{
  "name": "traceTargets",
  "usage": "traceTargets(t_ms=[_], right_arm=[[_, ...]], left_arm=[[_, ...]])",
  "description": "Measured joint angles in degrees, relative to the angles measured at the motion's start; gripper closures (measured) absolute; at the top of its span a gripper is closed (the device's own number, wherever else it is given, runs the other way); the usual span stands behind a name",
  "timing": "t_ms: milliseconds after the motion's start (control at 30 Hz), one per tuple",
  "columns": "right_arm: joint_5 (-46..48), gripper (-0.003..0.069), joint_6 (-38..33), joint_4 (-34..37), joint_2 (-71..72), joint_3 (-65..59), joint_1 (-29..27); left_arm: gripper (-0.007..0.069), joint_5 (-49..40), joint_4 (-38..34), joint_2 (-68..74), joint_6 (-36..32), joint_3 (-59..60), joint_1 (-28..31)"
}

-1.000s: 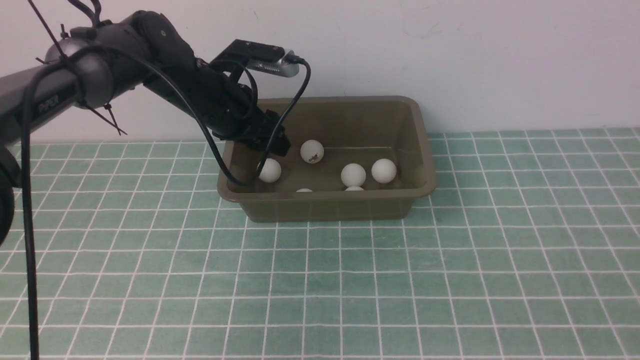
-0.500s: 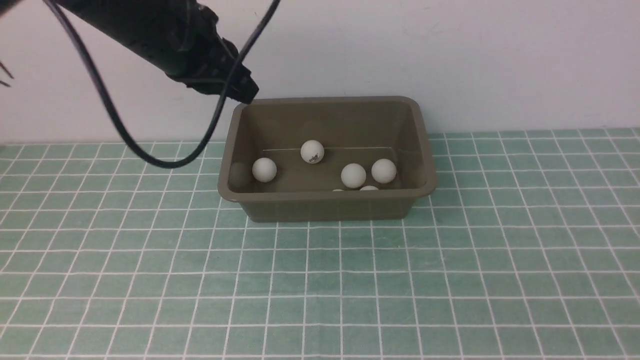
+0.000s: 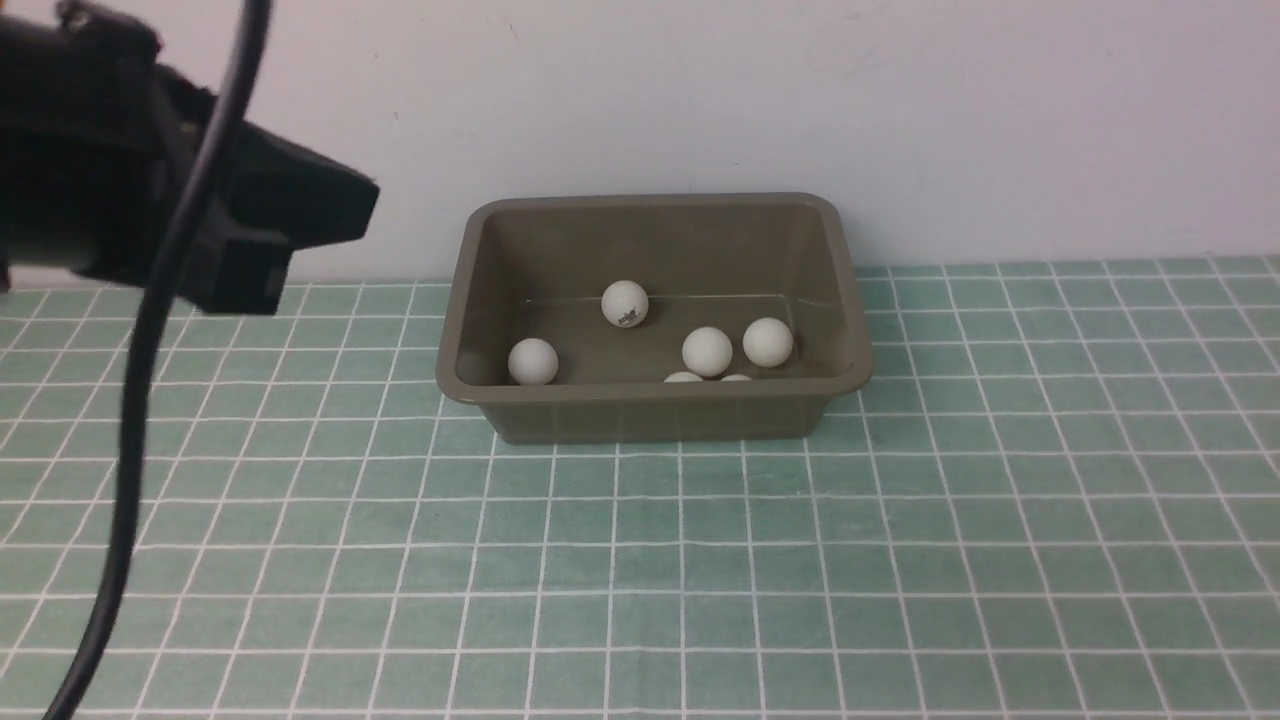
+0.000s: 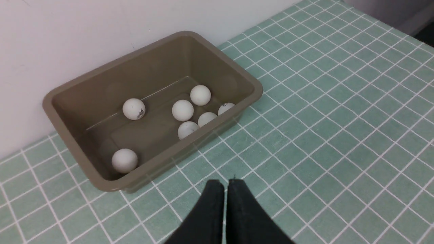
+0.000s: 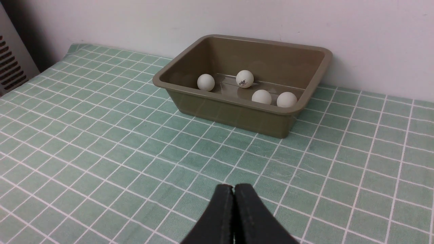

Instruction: Put the table tennis balls in the box on the green coffee tablecloth.

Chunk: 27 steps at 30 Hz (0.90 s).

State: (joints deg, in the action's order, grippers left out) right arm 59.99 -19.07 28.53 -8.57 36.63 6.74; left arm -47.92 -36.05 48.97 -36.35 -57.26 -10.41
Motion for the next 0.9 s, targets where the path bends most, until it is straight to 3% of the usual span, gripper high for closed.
traceTargets(t_ms=[167,333,533,900], right_arm=[[0.0,0.0673,0.0,0.0,0.0,0.0,0.0],[0.0,0.0673,0.0,0.0,0.0,0.0,0.0],[0.2,0.0673,0.0,0.0,0.0,0.0,0.0],[1.2,0.0673,0.0,0.0,0.0,0.0,0.0]], left_arm=[[0.0629,0.7,1.0,-1.1,-0.4,0.4,0.0],[0.0629,5.4,6.5,-2.4,-1.7,2.3,0.7],[0.0629,15.5,12.9,-14.7,-2.3,12.9,7.9],[0.0629,23.6,14.1,-29.9,-2.4,29.3,11.4]])
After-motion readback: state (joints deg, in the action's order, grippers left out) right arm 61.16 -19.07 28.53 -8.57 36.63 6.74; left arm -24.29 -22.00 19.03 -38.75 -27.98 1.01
